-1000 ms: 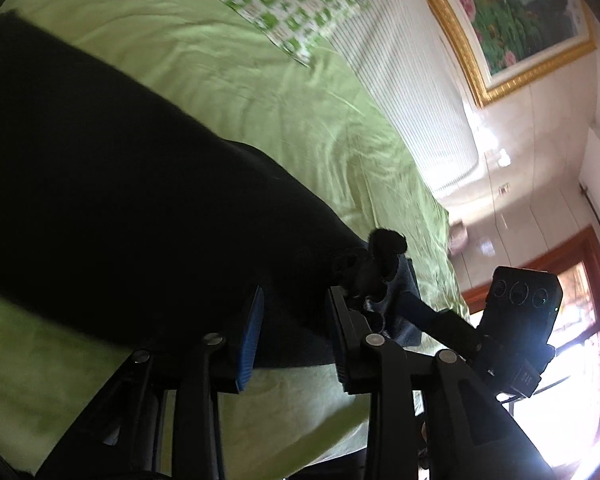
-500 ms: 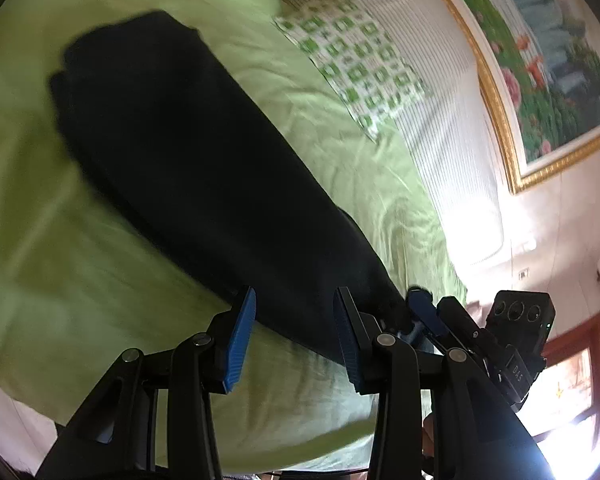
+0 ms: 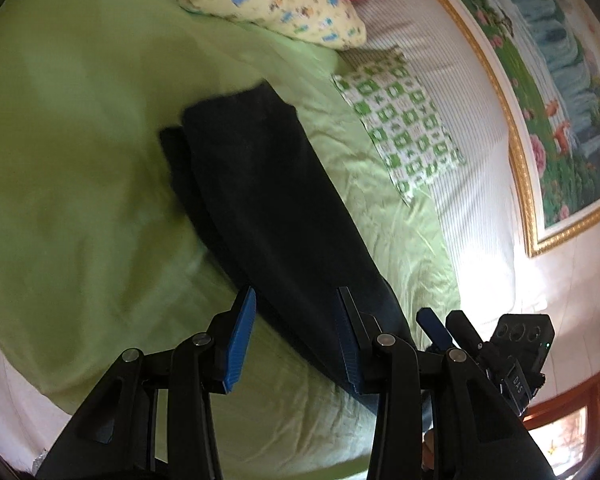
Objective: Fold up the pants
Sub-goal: 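Grasp the folded edge of the pants with the left tool while the right tool grasps beside it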
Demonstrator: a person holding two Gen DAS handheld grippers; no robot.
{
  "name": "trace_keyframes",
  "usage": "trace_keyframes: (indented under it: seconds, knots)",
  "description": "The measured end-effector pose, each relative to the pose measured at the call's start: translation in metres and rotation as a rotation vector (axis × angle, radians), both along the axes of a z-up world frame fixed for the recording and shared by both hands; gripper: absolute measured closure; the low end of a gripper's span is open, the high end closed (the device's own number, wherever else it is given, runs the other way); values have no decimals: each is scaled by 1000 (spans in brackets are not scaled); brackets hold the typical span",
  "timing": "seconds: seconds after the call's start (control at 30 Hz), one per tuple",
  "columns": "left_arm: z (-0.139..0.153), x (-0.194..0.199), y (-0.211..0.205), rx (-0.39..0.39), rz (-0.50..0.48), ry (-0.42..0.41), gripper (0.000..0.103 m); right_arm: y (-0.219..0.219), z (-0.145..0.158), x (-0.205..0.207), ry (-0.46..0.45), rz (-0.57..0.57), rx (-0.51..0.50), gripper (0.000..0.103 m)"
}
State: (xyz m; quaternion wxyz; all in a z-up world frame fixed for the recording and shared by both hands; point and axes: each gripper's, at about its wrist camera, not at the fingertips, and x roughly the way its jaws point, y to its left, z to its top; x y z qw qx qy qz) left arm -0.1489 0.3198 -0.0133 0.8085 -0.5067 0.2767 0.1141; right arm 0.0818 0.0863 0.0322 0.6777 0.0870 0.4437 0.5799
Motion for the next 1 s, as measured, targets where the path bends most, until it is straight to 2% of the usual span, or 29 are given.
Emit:
trace_keyframes:
  seconds: [0.27,0.3,0.33,0.4,0.67,1.0]
  knots:
    - [-6,-10,15,7,82,47,63,26,0,9,-15,39,-34,55]
    - [-8,-11,17,6,90,54,59,32,1,11,-18,49,-38,54]
    - [-10,-11,20,7,102,71,50,36,1,12,-22,57,-42,51]
    - [-13,-12,25,-1,119,82,47,51,2,14,-40,80,-58,50]
    - [-24,-7,42,-50,146,79,47,119,4,26,-85,177,-99,50]
    - [-27,12,51,-47,142,83,47,208,-10,37,-138,322,-220,50]
